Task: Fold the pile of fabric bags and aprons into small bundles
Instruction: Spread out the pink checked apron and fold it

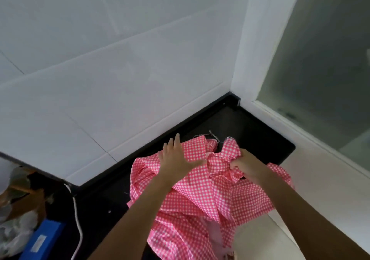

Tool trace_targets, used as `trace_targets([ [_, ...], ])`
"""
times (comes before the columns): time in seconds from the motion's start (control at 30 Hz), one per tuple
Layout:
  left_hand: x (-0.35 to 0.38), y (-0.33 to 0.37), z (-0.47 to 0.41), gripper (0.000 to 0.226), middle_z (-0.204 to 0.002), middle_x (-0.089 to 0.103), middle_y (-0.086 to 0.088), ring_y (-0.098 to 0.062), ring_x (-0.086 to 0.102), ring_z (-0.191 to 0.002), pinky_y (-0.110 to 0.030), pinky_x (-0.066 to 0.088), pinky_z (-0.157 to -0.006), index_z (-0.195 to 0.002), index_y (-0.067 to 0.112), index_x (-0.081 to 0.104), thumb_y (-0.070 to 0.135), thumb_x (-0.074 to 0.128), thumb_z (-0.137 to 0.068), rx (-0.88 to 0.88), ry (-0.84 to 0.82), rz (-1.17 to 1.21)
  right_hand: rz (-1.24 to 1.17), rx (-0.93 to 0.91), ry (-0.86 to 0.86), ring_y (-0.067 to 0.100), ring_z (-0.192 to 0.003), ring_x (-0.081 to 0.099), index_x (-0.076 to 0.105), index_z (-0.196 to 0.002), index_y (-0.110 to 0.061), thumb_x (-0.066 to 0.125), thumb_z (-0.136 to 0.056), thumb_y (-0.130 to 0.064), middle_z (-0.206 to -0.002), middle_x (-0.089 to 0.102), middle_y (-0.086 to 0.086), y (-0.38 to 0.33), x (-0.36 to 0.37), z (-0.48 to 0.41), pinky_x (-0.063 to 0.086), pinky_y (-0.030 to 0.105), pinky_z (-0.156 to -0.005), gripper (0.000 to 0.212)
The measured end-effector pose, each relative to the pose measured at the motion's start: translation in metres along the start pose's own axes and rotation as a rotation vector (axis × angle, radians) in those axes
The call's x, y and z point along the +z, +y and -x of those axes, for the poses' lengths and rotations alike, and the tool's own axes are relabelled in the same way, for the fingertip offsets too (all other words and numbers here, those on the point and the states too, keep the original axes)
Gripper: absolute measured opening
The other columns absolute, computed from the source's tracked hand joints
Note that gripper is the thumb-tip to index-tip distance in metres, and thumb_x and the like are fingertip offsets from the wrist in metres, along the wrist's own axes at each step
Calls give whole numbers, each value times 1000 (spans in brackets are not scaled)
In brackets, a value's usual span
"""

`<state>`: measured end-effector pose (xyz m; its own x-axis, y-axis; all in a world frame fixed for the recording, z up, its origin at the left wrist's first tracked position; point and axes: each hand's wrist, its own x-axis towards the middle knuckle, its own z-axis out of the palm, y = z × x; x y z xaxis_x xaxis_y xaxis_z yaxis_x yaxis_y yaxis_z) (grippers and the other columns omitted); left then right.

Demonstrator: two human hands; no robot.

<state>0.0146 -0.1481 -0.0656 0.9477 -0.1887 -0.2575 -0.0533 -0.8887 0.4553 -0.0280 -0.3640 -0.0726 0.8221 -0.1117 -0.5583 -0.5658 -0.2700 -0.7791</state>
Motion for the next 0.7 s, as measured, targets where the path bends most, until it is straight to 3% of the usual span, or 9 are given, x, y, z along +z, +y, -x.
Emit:
trace_targets([
  [0.1,40,-10,-12,125,-158,11,-17,-37,13,-145,-59,9,-115,-152,10,1,81,57,-66,-164,-216,-13,48,-70,-28,13,-51,49,52,-62,-7,49,-77,12,-54,51,0,2,-5,4,37,27,-58,25],
  [0.23,71,-30,-10,37,-121,62,-17,-31,59,-111,-33,46,-94,-119,1,57,26,53,-92,-196,-53,94,94,-90,-22,10,-64,61,62,-85,-7,53,-88,-1,-73,64,0,12,-4,4,49,22,-65,11],
  [0.3,61,-36,-17,28,-118,63,-17,-31,59,-109,-31,45,-89,-116,0,60,11,44,-95,-304,8,314,167,-88,45,17,-87,64,63,-105,-11,56,-93,-15,-95,67,2,22,-9,-5,51,29,-81,15],
  [0.37,35,-44,-31,22,-102,62,-15,-31,60,-96,-32,46,-79,-106,4,62,9,41,-98,-500,68,762,423,3,-3,18,-93,60,63,-108,-9,57,-93,-20,-103,63,3,28,-22,-13,47,27,-84,20],
  [0.43,-2,-48,-42,22,-78,53,-11,-26,53,-69,-32,42,-64,-95,-1,60,4,39,-97,-596,158,1147,683,108,-93,16,-82,58,65,-92,-5,63,-85,-17,-90,61,3,24,-38,-12,46,23,-71,14],
  [0.47,-22,-48,-44,24,-74,50,-10,-23,49,-63,-33,42,-61,-105,-6,59,4,38,-97,-599,210,1239,735,149,-104,18,-83,59,66,-93,-2,65,-82,-15,-90,61,5,19,-46,-10,46,22,-67,16],
  [0.57,-81,-40,-40,41,-86,62,-8,-22,60,-76,-33,47,-73,-119,3,58,36,43,-100,-408,152,1326,801,118,4,28,-96,61,64,-99,1,53,-90,-10,-104,65,18,4,-69,-10,43,25,-69,18],
  [0.63,-114,-38,-28,61,-94,71,-10,-26,68,-86,-33,51,-77,-109,10,64,64,53,-84,-216,-28,1220,739,46,104,26,-87,64,63,-81,-9,50,-94,-14,-99,67,18,-8,-83,-12,43,21,-64,19],
  [0.7,-132,-42,-18,79,-99,73,-12,-29,70,-89,-38,54,-81,-104,11,66,68,78,-52,-146,-231,855,498,9,152,18,-75,63,63,-87,-7,57,-92,-13,-88,66,10,-16,-93,-14,47,18,-58,10],
])
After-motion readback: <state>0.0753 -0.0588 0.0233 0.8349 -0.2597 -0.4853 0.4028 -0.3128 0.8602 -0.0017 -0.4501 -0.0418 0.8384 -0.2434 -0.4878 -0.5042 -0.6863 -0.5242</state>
